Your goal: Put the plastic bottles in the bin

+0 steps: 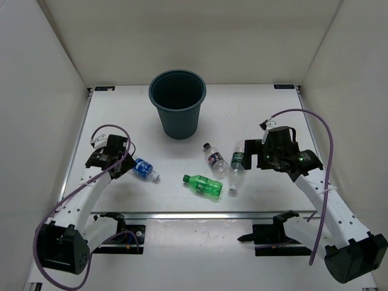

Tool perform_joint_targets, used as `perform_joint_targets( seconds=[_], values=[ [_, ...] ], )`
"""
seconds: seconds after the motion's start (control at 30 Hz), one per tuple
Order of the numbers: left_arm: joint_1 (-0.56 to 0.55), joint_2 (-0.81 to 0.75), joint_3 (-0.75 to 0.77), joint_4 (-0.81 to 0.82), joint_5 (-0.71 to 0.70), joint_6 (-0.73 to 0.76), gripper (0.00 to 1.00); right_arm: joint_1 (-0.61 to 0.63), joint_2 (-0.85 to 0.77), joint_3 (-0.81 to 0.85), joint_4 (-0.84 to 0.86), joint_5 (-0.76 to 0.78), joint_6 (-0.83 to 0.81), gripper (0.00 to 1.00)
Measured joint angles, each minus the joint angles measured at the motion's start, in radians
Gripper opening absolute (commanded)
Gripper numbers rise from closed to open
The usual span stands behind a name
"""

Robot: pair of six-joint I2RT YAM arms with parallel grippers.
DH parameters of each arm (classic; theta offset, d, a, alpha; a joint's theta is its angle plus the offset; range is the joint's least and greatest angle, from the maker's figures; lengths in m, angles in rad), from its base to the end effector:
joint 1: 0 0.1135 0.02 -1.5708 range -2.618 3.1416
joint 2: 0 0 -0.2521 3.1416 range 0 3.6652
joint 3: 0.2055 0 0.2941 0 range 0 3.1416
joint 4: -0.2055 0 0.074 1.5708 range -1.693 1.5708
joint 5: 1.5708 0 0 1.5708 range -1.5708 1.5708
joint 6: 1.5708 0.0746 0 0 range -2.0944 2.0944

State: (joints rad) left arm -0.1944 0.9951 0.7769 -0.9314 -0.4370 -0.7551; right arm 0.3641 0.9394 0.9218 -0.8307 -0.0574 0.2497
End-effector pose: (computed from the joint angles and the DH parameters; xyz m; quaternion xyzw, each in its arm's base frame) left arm 0.2364 -0.0144 0.1920 -0.3077 0.9048 0.0952 0.2784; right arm 0.2398 0.0960 0.2606 -0.0636 0.9330 0.1323 0.3287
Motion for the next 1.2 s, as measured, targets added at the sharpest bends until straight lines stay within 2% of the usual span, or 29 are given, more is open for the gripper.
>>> perform_joint_targets(
  seconds=[0.17, 0.47, 0.7, 0.77, 0.83, 1.0, 1.2],
  values=[
    [0.003, 0.098, -0.012, 0.084, 0.018, -0.031, 0.98, -0.072, 0.002, 0.0, 0.029, 0.016, -0.014, 0.99],
    [0.004, 0.114, -0.042, 0.253, 0.071, -0.098, 0.99, -0.117, 0.002, 0.0, 0.075, 0.028, -0.022, 0.99],
    [0.008, 0.299, -0.054, 0.36, 0.094, -0.129, 0.98, -0.133, 0.002, -0.011, 0.106, 0.023, -0.019, 1.0],
    [0.01, 0.35, -0.054, 0.386, 0.1, -0.129, 0.95, -0.151, 0.002, -0.021, 0.114, 0.01, -0.016, 0.99],
    [0.009, 0.395, -0.054, 0.407, 0.106, -0.129, 0.81, -0.167, 0.002, -0.03, 0.117, -0.002, -0.014, 0.99],
    [-0.01, 0.447, 0.01, 0.405, 0.1, -0.079, 0.59, -0.168, -0.01, -0.063, 0.147, -0.003, -0.01, 0.99],
    [-0.085, 0.367, 0.226, 0.36, 0.047, 0.014, 0.6, -0.22, -0.047, -0.103, 0.182, -0.023, -0.01, 1.0]
  ],
)
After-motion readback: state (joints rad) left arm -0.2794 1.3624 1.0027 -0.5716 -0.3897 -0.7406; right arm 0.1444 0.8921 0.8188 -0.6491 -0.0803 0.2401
